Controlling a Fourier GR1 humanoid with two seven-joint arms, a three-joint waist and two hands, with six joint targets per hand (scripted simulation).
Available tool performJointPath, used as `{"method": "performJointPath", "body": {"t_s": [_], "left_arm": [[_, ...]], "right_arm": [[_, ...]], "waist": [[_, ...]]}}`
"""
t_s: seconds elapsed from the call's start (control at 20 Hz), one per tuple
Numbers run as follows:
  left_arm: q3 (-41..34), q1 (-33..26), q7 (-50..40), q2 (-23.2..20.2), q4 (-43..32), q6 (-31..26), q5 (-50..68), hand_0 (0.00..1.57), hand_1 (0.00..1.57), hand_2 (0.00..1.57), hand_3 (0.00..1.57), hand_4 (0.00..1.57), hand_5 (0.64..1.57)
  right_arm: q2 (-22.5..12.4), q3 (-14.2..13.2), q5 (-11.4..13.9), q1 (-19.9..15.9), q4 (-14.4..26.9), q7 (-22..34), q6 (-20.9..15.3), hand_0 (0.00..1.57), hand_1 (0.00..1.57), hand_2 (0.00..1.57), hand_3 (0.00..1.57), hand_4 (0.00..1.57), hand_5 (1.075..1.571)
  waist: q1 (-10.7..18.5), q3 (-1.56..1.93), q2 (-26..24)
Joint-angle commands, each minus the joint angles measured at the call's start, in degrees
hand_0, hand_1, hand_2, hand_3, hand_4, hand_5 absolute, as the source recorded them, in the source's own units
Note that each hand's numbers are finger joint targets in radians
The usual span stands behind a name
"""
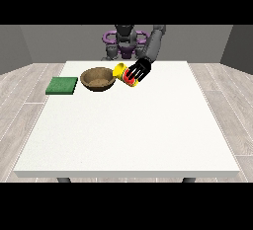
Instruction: Pick the cup and pour the ball into the bowl, then pick the bowl and place it on the pad
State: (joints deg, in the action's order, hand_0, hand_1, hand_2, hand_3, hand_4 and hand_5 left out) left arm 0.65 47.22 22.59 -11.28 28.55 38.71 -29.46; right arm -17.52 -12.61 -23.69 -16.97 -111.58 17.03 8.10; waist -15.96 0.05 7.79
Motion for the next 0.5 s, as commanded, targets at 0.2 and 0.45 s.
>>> {"method": "performJointPath", "body": {"t_s": [0.2,0.45], "left_arm": [[7.41,7.14,-11.66,-1.91,-5.48,11.81,-14.78,1.37,1.37,1.57,1.57,0.84,1.565],[16.69,9.89,-25.41,0.53,-13.86,14.08,-28.93,1.35,1.35,1.57,1.57,0.86,1.548]], "right_arm": [[-0.86,-0.33,0.99,-4.62,3.38,-1.23,0.07,0.00,0.00,0.00,0.00,0.34,1.563],[2.76,3.68,2.93,-2.06,5.04,-1.19,-0.83,0.00,0.00,0.00,0.00,0.36,1.564]], "waist": [[0.38,0.03,3.99],[-0.80,0.12,-2.32]]}}
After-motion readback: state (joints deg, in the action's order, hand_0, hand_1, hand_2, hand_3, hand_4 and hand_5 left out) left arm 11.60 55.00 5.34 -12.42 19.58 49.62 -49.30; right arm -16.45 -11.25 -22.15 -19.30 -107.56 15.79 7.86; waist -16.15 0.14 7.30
